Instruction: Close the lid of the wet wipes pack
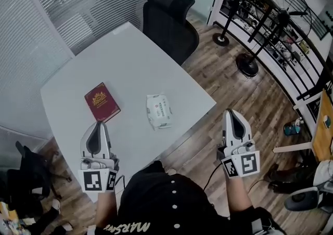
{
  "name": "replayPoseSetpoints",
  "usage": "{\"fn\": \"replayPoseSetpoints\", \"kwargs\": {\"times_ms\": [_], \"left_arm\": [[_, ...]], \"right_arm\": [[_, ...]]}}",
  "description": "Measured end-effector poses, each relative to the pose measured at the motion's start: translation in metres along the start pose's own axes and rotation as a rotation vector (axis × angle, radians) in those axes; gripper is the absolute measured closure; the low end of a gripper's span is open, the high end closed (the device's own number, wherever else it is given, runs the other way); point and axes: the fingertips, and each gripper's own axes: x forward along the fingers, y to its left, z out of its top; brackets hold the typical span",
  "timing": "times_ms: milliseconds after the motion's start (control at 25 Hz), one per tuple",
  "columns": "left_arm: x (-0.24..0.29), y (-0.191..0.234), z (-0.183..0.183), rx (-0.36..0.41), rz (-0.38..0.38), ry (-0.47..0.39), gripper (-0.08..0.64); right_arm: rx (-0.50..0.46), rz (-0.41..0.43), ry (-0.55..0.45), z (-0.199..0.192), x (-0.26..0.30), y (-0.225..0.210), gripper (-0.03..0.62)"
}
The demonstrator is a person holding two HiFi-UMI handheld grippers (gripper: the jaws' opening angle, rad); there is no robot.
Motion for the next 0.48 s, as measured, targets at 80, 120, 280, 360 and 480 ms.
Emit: {"fn": "replayPoseSetpoints", "kwargs": {"times_ms": [80,120,280,360,480], "left_arm": [[0.000,0.000,0.002,0.003,0.001,-0.003,0.552],[0.000,-0.001,0.003,0.004,-0.001,-0.005,0.552],[0.001,-0.003,0.005,0.003,-0.005,-0.007,0.552],[0.001,-0.003,0.005,0.006,-0.008,-0.006,0.552],[0.000,-0.003,0.005,0.008,-0.010,-0.008,0.552]], "right_arm": [[0.000,0.000,-0.004,0.001,-0.001,0.000,0.563],[-0.001,-0.001,-0.007,0.002,-0.001,0.000,0.563],[0.009,-0.004,-0.005,0.001,-0.002,-0.001,0.563],[0.014,0.002,0.004,-0.002,0.001,0.002,0.564],[0.004,0.029,0.028,-0.007,0.004,0.010,0.565]]}}
